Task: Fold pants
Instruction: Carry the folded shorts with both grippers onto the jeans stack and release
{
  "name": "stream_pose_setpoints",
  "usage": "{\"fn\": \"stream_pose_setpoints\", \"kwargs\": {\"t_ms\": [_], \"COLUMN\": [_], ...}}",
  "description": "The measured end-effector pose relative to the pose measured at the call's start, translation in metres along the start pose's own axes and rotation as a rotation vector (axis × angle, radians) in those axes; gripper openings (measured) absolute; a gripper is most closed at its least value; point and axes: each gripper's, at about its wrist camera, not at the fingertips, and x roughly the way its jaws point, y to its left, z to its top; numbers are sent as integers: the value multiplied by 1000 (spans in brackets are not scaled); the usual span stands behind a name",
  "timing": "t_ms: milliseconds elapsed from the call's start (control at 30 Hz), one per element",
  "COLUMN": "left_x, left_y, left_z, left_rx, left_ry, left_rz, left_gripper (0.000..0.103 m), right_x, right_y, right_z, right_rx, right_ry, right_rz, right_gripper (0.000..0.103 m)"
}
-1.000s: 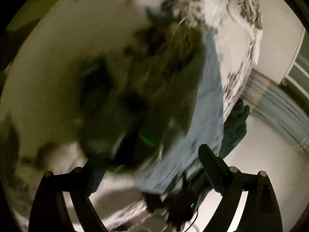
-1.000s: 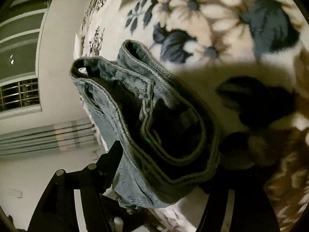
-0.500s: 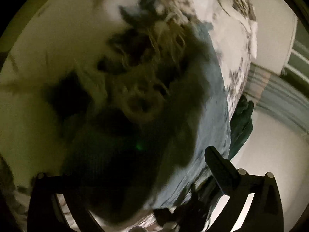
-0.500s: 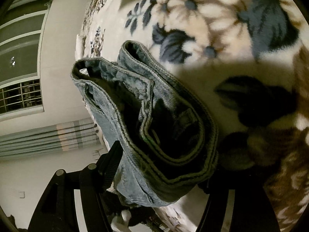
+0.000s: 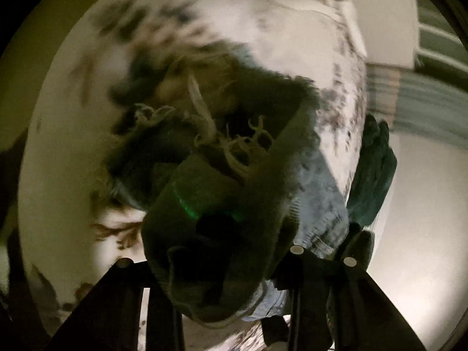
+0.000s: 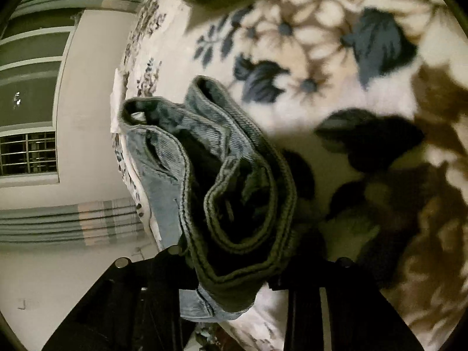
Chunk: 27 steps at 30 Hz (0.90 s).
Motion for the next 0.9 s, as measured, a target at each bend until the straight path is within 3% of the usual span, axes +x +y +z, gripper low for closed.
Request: {"fn": "stream_pose_setpoints", "kwargs": {"t_ms": [233, 333, 500, 667, 800, 900], "left_x": [-50, -71, -76, -44, 22, 79], "left_y": [-85, -128, -233, -346, -445, -492], "left_z": [14, 20, 25, 17, -7, -30], "left_rx": [178, 258, 395, 513, 605, 681], "left_ry": [27, 38, 95, 185, 310, 398], "left_rz": [45, 33, -33, -141, -249, -301], "left_gripper": [28, 28, 28, 28, 28, 28], "right_x": [-47, -72, -130, -209, -275, -318], "right_y": [60, 92, 160, 215, 234, 230], "right_z": [-12, -15, 1, 49, 100, 128], "right_rx": [17, 13, 1, 0, 26, 53], "right_ry": [-49, -67, -152, -339, -538, -679], "right_rz": [41, 58, 100, 127, 122, 99], "right_gripper": [29, 29, 29, 29, 29, 29]}}
